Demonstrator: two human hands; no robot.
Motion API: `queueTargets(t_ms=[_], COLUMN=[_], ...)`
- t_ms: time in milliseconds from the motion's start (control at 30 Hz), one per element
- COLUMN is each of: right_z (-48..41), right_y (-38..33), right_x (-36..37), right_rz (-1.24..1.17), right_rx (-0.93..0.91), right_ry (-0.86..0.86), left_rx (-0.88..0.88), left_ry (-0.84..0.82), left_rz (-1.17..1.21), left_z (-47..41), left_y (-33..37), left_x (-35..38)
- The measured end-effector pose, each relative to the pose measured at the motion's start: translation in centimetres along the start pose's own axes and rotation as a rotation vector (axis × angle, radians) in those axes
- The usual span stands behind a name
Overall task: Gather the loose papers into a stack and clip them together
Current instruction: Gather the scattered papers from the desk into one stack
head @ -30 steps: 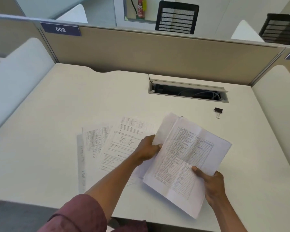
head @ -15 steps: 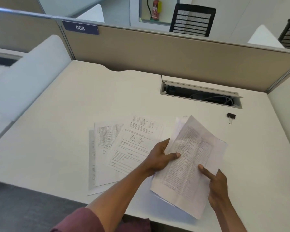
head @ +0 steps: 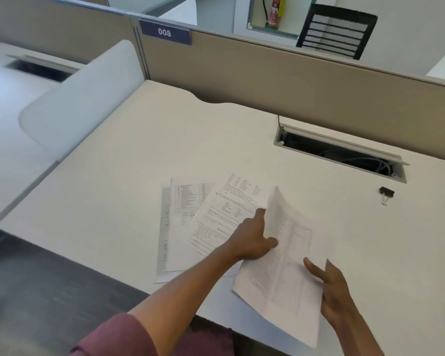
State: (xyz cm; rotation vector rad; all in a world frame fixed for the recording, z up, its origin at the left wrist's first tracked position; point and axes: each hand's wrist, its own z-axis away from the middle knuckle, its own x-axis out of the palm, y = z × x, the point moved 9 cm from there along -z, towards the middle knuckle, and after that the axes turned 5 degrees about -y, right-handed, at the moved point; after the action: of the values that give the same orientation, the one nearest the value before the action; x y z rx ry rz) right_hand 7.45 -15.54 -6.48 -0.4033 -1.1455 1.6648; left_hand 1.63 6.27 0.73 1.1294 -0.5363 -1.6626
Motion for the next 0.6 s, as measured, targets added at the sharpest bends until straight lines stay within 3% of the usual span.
queueTargets(t_ms=[200, 300, 433, 600], right_z=[-0.4, -0.5, -0.5, -1.3], right_y=[-0.2, -1.0, -2.1, -1.5], right_x=[1.3, 1.3, 2.2, 2.3], right_rz=[0.205, 0.238, 0.232, 0.182], right_rx=[-0.012, -0.062, -0.109, -0.110], right_ry=[0.136, 0.220, 0.260, 0.312], left_rx=[-0.051, -0.138, -0.307, -0.391], left_ry=[0.026, 0.216, 0.489, 0.533], left_rz=[0.226, 0.256, 0.026, -0.353], left_z=[0.8, 0.2, 1.0, 0.7], left_y=[-4.0, -6.7, -10.4, -12.5], left_x=[-1.0, -3.8, -8.6, -10.6])
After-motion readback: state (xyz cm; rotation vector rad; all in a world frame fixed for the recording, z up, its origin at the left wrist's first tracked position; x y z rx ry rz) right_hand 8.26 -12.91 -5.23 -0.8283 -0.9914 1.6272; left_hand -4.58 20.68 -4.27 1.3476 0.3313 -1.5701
